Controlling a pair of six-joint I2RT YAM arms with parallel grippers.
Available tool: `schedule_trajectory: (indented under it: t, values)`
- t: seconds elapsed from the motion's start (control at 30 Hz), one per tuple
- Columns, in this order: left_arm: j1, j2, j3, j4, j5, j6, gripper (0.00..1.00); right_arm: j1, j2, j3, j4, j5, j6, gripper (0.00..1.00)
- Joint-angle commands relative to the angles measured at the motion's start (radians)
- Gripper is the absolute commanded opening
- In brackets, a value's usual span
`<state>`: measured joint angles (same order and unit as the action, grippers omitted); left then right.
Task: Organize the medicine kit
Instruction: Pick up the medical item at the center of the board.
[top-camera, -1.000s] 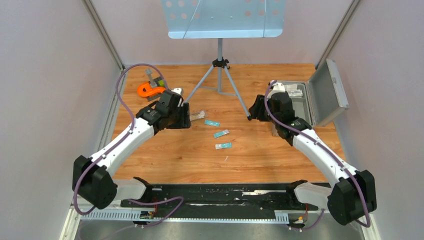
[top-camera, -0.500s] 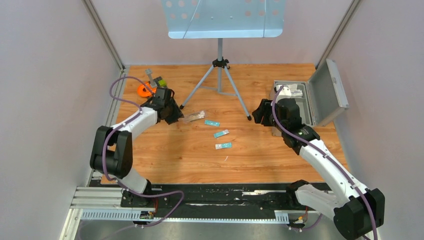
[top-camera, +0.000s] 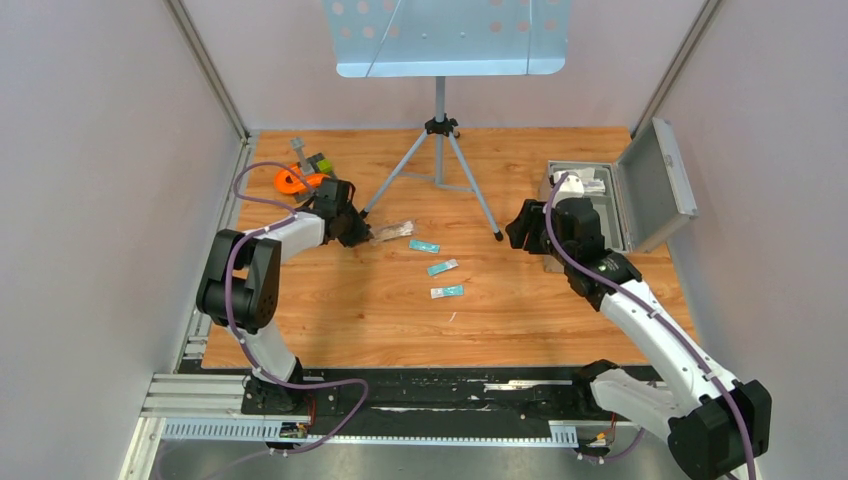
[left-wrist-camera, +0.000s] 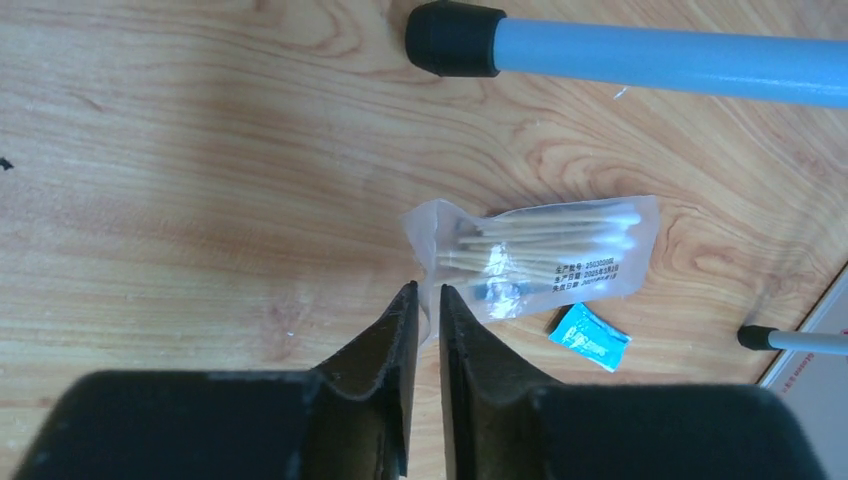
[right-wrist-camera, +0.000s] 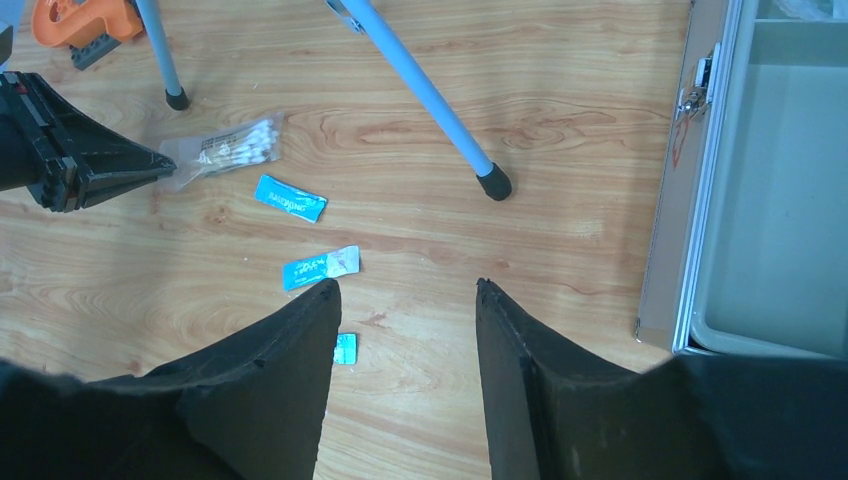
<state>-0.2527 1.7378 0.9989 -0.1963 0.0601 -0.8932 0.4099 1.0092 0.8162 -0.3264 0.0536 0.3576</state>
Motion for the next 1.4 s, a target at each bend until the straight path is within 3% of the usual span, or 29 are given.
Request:
schedule_trajectory:
  t: [0.0, 0.03, 0.1, 0.2, 0.33, 0.53, 0.6, 0.7, 0.93, 1.37]
  values:
    - [0.006, 0.001, 0.006, 0.048, 0.004, -0.012, 0.15, 0.004, -0.026, 0.039, 0.002, 0.018, 0.007, 0.51]
    - [0.006, -0.009, 0.004, 0.045, 0.003, -0.005, 0.05, 0.004, -0.027, 0.042, 0.001, 0.016, 0.009, 0.51]
    - [0.006, -0.038, -0.005, 0.033, -0.003, 0.014, 0.00, 0.004, -0.027, 0.048, -0.002, 0.005, 0.011, 0.51]
    - [0.006, -0.099, -0.007, -0.036, 0.001, 0.066, 0.00, 0.004, -0.014, 0.065, -0.008, -0.034, -0.001, 0.51]
    - [0.006, -0.217, 0.037, -0.179, 0.077, 0.223, 0.00, 0.004, 0.029, 0.097, -0.009, -0.219, -0.072, 0.51]
    - [0.001, -0.354, 0.151, -0.398, 0.276, 0.444, 0.00, 0.042, 0.076, 0.113, 0.029, -0.461, -0.270, 0.52]
    - [-0.003, -0.370, 0.192, -0.465, 0.412, 0.509, 0.00, 0.087, 0.062, 0.084, 0.078, -0.500, -0.345, 0.52]
    - [-0.029, -0.373, 0.255, -0.554, 0.490, 0.573, 0.00, 0.171, 0.065, 0.051, 0.159, -0.526, -0.404, 0.56]
    - [-0.107, -0.414, 0.271, -0.529, 0.673, 0.602, 0.00, 0.256, 0.164, 0.042, 0.308, -0.533, -0.366, 0.63]
    - [-0.193, -0.439, 0.289, -0.384, 0.817, 0.529, 0.00, 0.256, 0.297, 0.060, 0.403, -0.675, -0.301, 0.72]
